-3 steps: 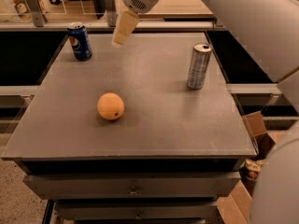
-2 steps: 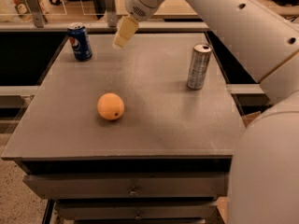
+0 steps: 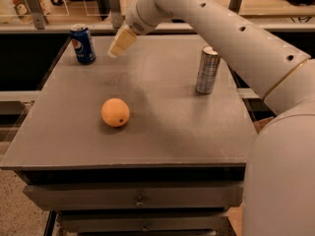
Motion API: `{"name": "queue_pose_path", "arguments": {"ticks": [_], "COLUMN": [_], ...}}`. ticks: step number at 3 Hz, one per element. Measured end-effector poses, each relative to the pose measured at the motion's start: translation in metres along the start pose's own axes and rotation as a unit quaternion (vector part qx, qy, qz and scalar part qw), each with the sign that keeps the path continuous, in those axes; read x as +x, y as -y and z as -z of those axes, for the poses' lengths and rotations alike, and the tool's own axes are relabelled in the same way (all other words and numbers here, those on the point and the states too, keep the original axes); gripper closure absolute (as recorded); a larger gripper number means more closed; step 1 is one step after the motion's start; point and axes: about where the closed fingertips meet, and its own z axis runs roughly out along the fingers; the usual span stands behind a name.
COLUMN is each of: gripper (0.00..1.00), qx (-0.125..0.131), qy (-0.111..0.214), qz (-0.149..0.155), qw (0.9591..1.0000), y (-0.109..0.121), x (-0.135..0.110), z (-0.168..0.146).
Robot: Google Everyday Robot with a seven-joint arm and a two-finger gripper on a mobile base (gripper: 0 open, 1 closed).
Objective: Move pepsi can near orange
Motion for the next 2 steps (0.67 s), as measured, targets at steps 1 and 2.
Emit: {"name": "queue_pose_path", "arguments": {"ticks": [1, 2], "gripper": [0.0, 0.0], "qx": [0.021, 0.018], "qy": [0.027, 0.024], "qz": [0.001, 0.001], "qw": [0.9994, 0.9995], "y": [0.0042, 0.0025], "x": [-0.0129, -0.0124], "z": [-0.0088, -0.0121]}}
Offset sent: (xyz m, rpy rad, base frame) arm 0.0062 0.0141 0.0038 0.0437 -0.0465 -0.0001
